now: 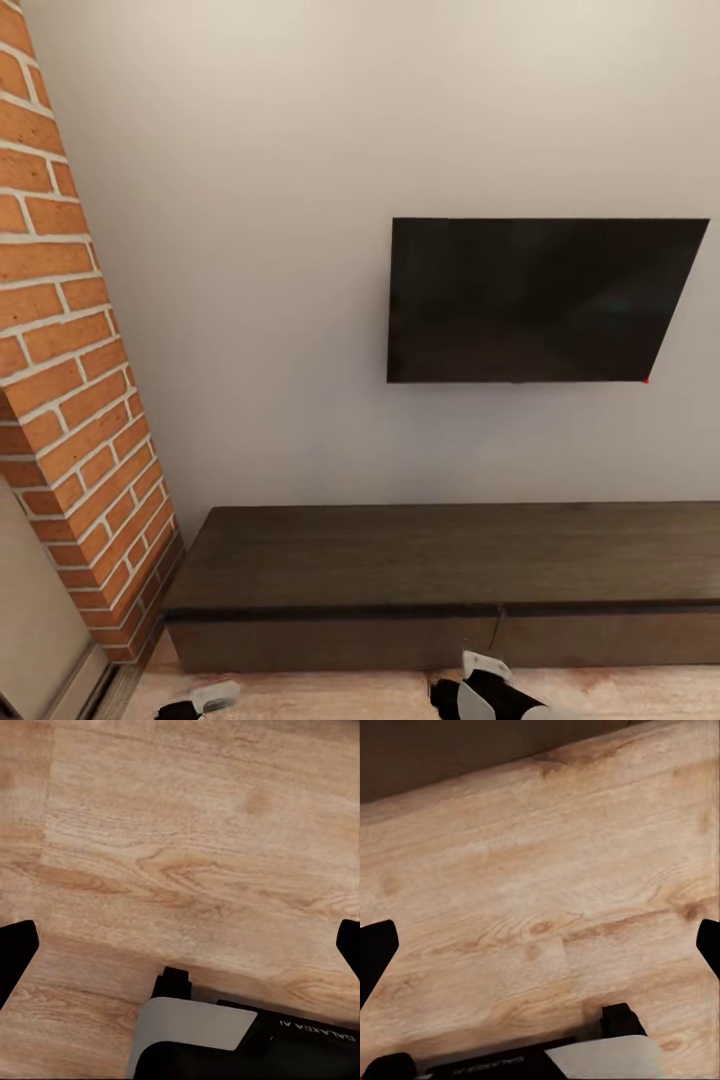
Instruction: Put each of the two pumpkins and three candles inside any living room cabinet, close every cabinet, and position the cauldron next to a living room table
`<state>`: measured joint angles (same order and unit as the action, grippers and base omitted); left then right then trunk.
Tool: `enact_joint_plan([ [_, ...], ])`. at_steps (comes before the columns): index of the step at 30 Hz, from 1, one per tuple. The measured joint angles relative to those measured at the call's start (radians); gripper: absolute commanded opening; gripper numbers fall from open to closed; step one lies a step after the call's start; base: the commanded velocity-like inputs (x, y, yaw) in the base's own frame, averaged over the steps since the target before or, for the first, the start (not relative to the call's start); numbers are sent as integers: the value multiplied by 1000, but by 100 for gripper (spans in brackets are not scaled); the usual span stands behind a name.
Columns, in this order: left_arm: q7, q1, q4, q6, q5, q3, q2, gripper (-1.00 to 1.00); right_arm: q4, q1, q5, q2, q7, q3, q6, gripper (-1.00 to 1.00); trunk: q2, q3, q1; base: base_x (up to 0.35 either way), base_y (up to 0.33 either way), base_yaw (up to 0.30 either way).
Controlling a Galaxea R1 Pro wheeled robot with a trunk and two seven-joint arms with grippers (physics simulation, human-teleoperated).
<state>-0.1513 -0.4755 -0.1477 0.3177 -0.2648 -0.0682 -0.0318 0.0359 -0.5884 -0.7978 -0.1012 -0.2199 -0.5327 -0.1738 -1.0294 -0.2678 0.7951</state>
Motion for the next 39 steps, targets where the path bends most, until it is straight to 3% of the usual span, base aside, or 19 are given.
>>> enact_joint_plan([
  [6, 0, 25, 116, -125, -1, -2, 6, 100, -39, 59, -1, -1, 10, 1, 61, 100, 42, 19, -23, 0, 0, 0],
  [20, -1, 190, 133, -226, -3, -11, 1, 100, -79, 202, -9, 3, 8, 2, 239, 100, 133, 60, -73, 0, 0, 0],
  [25, -1, 225, 133, -279, -10, -11, -6, 100, -80, 212, -10, 6, 8, 3, 248, 100, 133, 60, -73, 0, 0, 0],
  [31, 0, 251, 132, -291, -12, -11, -58, 100, -74, 214, -6, 7, 8, 4, 251, 100, 133, 60, -73, 0, 0, 0],
  [39, 4, 255, 132, -293, -13, -11, -62, 100, -76, 214, -1, 10, 8, 3, 251, 100, 133, 60, -73, 0, 0, 0],
])
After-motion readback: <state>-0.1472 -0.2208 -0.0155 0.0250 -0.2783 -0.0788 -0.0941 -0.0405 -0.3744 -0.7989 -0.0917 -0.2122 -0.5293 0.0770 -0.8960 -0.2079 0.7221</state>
